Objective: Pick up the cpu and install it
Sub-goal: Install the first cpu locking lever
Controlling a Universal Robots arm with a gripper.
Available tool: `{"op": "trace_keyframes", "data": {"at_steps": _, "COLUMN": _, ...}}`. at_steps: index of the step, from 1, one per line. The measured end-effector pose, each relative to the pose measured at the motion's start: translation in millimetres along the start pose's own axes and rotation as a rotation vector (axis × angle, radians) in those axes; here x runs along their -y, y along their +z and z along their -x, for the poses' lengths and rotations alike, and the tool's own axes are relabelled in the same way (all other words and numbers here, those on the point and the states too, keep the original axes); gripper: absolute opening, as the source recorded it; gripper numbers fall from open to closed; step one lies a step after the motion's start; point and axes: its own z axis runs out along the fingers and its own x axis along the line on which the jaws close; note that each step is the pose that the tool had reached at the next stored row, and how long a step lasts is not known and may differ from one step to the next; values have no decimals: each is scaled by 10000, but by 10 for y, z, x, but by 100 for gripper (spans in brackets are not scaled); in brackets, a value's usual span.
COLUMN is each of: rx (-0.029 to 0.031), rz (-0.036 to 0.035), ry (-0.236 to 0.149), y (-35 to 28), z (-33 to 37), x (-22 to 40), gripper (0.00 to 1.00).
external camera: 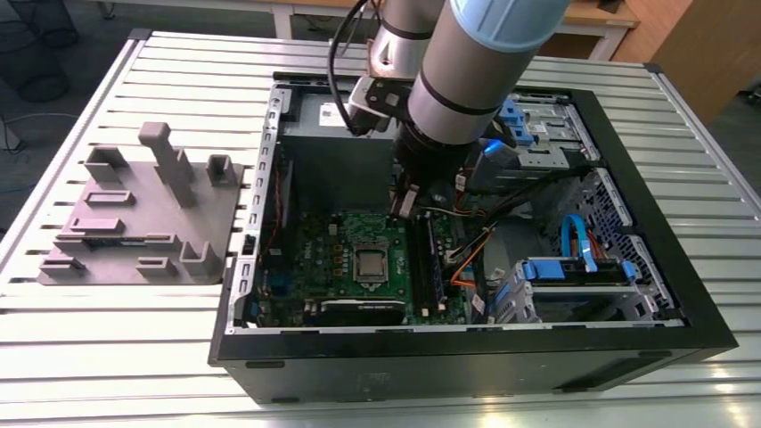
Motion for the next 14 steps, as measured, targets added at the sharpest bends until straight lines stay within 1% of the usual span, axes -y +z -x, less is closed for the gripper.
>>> {"op": "trace_keyframes", "data": {"at_steps": 2, "rx": -10, "rz": -11, "ry": -97, "y": -2, "z": -24, "x": 0, "gripper": 11}}
{"op": "trace_keyframes", "data": {"at_steps": 8, "rx": -8, "rz": -63, "ry": -233, "y": -14, "z": -143, "x": 19, "gripper": 11}}
{"op": "trace_keyframes", "data": {"at_steps": 11, "rx": -3, "rz": -109, "ry": -308, "y": -19, "z": -190, "x": 28, "gripper": 11}}
{"op": "trace_keyframes", "data": {"at_steps": 14, "rx": 1, "rz": -161, "ry": -422, "y": -21, "z": -210, "x": 29, "gripper": 11}}
